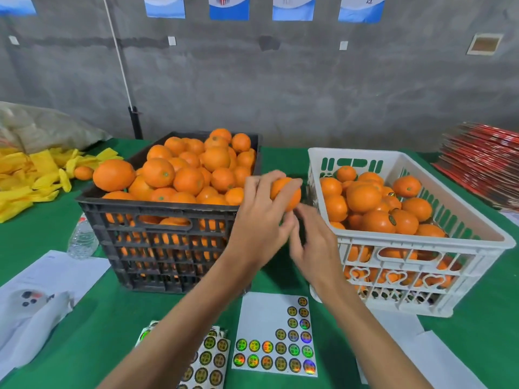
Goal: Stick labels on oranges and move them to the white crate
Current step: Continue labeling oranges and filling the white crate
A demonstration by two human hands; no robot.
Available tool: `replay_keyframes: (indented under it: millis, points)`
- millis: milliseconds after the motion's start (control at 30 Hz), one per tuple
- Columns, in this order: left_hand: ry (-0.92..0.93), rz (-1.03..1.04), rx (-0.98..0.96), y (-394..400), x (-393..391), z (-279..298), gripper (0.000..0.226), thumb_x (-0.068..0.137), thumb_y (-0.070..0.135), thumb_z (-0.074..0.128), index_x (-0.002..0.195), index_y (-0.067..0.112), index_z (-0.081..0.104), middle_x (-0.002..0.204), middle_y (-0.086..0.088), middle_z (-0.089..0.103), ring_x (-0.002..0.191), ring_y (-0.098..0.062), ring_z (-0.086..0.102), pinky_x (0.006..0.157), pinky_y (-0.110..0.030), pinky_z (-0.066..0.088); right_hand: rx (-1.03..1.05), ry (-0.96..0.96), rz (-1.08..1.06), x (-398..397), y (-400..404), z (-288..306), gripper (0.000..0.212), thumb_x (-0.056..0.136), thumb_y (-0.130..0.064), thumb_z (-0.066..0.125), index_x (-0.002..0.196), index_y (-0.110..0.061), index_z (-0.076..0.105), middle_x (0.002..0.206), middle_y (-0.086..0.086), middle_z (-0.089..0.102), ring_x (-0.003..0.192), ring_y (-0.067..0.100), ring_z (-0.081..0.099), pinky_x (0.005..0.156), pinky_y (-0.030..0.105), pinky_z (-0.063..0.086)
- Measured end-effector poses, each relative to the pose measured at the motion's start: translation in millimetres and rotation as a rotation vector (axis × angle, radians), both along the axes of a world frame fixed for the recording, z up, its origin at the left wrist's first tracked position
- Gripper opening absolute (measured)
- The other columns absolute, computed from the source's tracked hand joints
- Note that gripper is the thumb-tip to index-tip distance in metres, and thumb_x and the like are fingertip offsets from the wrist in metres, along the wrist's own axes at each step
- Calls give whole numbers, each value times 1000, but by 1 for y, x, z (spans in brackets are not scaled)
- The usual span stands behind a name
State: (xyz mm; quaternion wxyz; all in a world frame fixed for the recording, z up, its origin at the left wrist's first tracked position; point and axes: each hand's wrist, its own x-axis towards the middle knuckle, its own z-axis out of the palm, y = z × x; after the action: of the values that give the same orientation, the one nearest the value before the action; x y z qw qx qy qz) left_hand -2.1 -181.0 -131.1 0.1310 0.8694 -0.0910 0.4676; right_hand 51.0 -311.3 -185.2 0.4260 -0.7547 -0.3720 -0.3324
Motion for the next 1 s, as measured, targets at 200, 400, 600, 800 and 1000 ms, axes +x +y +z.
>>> replay_keyframes:
  millis: [200, 400, 600, 800, 1000]
  points:
    - [261, 2, 65, -16, -14, -103, 56, 90, 21, 60, 144, 11, 49, 132, -12, 48, 111, -29, 46, 92, -35, 50, -224, 295, 34, -19, -35, -89, 14, 103, -18, 58, 114, -15, 66, 102, -4, 66, 88, 8, 62, 78, 31, 54]
    - [741, 230, 109, -21, -29, -185, 71, 90, 38, 71, 146, 4, 45, 131, -12, 50, 113, -28, 51, 94, -35, 52, -610, 622, 71, -26, -60, -140, 51, 92, -58, 63, 129, -24, 66, 130, -16, 50, 121, -1, 42, 107, 12, 30]
    - [688, 108, -204, -18, -30, -199, 63, 101, 28, 59, 154, 10, 30, 151, -6, 35, 134, -23, 41, 110, -35, 41, -557, 619, 20, -30, -59, -148, 56, 89, -55, 68, 133, -21, 67, 135, -16, 48, 119, -1, 39, 95, -3, 19]
    - [692, 75, -322, -15, -29, -202, 60, 105, 29, 51, 156, 15, 23, 155, 0, 26, 138, -16, 32, 114, -28, 33, -470, 631, -36, -32, -52, -148, 28, 90, -43, 74, 107, -22, 81, 120, -15, 58, 112, 3, 48, 92, 4, 29]
    - [712, 57, -348, -12, -28, -206, 61, 104, 29, 53, 156, 16, 24, 155, 0, 27, 140, -15, 31, 116, -27, 31, -333, 730, -43, -34, -49, -149, 12, 91, -32, 75, 81, -29, 81, 110, -18, 61, 108, -1, 53, 93, 9, 39]
